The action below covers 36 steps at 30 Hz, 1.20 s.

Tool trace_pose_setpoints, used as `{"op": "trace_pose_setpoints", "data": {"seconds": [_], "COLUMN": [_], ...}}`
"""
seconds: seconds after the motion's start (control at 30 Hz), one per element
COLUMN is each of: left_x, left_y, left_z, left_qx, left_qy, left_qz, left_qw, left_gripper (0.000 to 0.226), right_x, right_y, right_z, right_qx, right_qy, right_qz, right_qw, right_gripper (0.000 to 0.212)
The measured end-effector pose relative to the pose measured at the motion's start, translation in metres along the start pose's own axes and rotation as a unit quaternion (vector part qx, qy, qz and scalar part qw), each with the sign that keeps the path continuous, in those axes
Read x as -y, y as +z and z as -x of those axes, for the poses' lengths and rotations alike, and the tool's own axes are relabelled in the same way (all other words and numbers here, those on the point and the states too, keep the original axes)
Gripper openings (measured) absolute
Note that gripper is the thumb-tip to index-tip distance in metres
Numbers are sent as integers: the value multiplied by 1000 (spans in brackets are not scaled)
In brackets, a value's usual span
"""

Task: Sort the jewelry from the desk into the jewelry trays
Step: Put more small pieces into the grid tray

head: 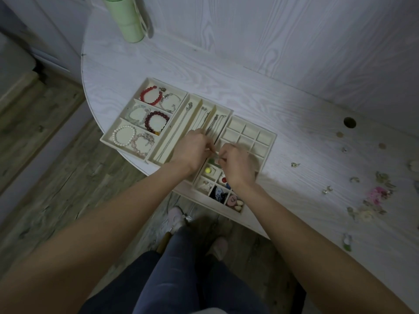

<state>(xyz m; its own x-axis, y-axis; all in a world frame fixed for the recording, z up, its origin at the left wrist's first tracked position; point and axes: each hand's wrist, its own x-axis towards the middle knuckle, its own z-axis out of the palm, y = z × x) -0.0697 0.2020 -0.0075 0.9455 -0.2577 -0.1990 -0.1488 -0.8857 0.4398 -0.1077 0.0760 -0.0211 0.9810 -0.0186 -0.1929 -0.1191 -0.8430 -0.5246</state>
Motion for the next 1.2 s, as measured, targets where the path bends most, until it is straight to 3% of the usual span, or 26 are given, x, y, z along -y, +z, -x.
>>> {"op": "trace_pose_setpoints", "data": {"seconds": [0.3, 0.67, 0.93, 1.07, 1.2], "left_x": [-10, -18, -12, -9, -10], "left_y": [4, 4, 2, -2, 1], "left_z": [-2, -2, -2, -4, -5], "left_qx": [-3, 9, 19, 47, 44], "left_qy": [7, 48, 65, 44, 33], "left_qz": [-39, -158, -130, -91, -87], "left_qw": [999, 986, 989, 994, 995], "left_gripper": [11, 16, 16, 19, 17], "right_x": [-24, -18, -15, -11, -4], "right_y": [-16, -17, -11, -11, -10], "right_z": [-7, -3, -4, -4, -4], "right_qx": [10, 88, 95, 82, 76], "right_qy": [9, -20, -9, -5, 37], "right_qz": [-34, 54, 55, 17, -145], "right_qw": [999, 994, 994, 997, 986], "right_gripper": [12, 16, 17, 15, 13]}}
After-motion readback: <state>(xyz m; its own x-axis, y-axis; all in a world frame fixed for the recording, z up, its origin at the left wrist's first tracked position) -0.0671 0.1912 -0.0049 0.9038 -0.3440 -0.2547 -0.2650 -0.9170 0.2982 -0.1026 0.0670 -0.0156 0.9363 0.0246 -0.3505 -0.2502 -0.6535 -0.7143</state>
